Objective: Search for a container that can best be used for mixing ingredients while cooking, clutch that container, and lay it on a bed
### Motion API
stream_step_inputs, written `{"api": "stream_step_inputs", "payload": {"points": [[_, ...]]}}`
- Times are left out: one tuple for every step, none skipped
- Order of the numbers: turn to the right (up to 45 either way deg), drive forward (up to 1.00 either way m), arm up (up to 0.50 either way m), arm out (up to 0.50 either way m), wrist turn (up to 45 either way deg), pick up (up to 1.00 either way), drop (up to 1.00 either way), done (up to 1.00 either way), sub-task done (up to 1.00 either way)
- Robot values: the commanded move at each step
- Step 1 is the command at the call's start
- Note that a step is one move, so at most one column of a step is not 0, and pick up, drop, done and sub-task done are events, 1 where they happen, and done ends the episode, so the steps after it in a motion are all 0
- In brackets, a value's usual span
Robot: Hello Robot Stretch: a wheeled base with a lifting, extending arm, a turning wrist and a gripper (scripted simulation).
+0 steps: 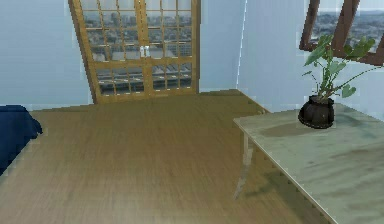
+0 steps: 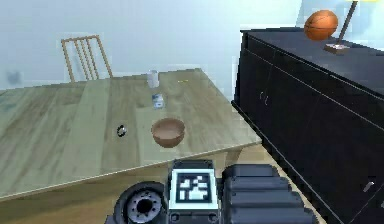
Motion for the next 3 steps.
{"api": "stream_step_inputs", "payload": {"points": [[0.0, 0.00, 0.00, 0.38, 0.0, 0.00, 0.00, 0.00, 0.00], [0.0, 0.00, 0.00, 0.00, 45.0, 0.00, 0.00, 0.00, 0.00], [0.0, 0.00, 0.00, 0.00, 45.0, 0.00, 0.00, 0.00, 0.00]]}}
